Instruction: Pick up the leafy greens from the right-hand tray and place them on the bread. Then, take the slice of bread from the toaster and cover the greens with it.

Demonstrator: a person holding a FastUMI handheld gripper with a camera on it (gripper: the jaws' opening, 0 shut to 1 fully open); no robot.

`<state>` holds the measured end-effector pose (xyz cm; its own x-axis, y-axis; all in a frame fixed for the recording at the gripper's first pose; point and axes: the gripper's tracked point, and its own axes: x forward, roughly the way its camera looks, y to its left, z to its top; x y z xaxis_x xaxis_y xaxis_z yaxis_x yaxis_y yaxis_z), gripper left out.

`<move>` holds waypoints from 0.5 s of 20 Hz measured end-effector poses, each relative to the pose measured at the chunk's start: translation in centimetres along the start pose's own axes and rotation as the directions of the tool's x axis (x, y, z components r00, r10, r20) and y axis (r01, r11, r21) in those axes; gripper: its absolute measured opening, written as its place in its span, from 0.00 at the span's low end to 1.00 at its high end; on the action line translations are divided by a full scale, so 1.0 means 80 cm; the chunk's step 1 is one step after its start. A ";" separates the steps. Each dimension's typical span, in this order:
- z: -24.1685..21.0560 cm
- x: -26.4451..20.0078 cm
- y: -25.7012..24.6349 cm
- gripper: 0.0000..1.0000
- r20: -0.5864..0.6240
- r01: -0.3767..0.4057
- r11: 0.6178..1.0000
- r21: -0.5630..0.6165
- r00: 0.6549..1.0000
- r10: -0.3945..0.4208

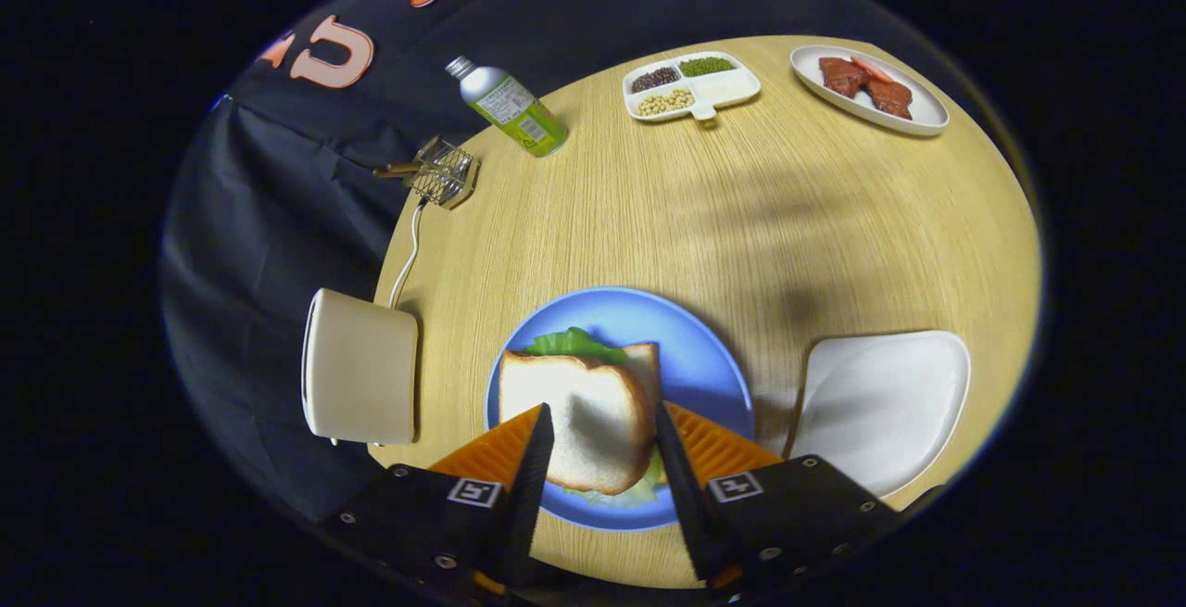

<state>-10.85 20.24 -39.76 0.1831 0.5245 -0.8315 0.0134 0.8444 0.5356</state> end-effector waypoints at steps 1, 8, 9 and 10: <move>0.003 -0.004 0.003 0.73 0.013 -0.010 1.000 0.005 1.000 0.010; 0.072 -0.068 -0.004 0.96 0.238 0.071 0.995 -0.068 0.970 -0.053; 0.085 -0.082 -0.002 0.97 0.276 0.080 0.993 -0.083 0.960 -0.055; 0.095 -0.098 0.003 0.97 0.311 0.089 0.992 -0.094 0.949 -0.056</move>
<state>-4.82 15.51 -31.97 0.4786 0.4166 -0.7729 -0.0625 0.8942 0.4432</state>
